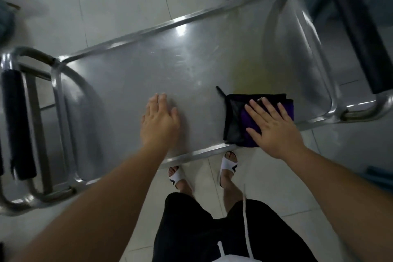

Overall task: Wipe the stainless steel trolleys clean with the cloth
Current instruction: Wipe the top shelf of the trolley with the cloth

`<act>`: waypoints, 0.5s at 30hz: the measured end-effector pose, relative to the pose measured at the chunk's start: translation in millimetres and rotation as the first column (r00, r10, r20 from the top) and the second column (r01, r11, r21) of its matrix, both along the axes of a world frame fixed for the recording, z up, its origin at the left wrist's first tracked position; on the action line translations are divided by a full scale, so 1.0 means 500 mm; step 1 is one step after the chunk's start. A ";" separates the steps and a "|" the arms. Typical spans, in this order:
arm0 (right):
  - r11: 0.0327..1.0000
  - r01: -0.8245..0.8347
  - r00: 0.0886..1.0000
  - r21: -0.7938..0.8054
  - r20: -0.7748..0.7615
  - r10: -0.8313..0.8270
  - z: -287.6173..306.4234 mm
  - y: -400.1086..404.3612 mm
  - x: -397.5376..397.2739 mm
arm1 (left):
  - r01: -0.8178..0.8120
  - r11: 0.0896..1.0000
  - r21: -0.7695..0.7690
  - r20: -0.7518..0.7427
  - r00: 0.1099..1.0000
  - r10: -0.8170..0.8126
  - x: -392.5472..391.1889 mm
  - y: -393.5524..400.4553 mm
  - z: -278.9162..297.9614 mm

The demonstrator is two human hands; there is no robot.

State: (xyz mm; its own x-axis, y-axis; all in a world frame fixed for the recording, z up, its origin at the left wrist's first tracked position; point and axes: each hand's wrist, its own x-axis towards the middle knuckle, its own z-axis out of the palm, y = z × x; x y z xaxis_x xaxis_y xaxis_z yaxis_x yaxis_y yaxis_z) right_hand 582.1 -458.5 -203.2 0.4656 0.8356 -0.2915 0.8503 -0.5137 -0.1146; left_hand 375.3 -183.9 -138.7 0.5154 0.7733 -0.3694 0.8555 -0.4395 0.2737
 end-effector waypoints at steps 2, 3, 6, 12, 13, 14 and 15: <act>1.000 0.009 1.000 0.001 0.012 -0.009 0.000 -0.038 0.061 | -0.015 0.999 0.035 -0.016 1.000 0.016 -0.002 0.010 -0.021; 1.000 0.020 1.000 -0.006 0.014 -0.020 0.002 -0.056 0.091 | -0.006 0.998 0.058 -0.021 1.000 0.007 -0.004 0.016 -0.032; 0.993 0.113 0.993 -0.027 0.015 -0.113 0.009 -0.111 0.168 | -0.015 0.996 0.093 -0.021 1.000 0.017 -0.008 0.043 -0.066; 0.878 0.479 0.876 0.009 0.063 -0.479 0.006 -0.115 0.171 | -0.100 0.979 0.176 0.019 0.995 0.098 -0.032 0.111 -0.121; 0.848 0.530 0.846 0.015 0.055 -0.530 0.006 -0.101 0.150 | -0.100 0.976 0.193 0.018 0.995 0.098 -0.036 0.121 -0.129; 0.823 0.568 0.821 0.024 0.046 -0.569 0.007 -0.086 0.124 | -0.094 0.974 0.207 0.014 0.996 0.093 -0.039 0.128 -0.136; 0.813 0.581 0.812 0.033 0.040 -0.582 0.007 -0.070 0.092 | -0.085 0.973 0.214 0.010 0.996 0.085 -0.040 0.132 -0.143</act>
State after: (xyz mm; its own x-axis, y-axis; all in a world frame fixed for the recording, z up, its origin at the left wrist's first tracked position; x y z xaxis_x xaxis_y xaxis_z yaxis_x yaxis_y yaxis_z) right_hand 628.4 -493.4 -199.7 0.8789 0.4093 -0.2451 0.3977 -0.9123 -0.0975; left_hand 355.1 -118.1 -210.2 0.4445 0.8754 -0.1898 0.8921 -0.4135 0.1819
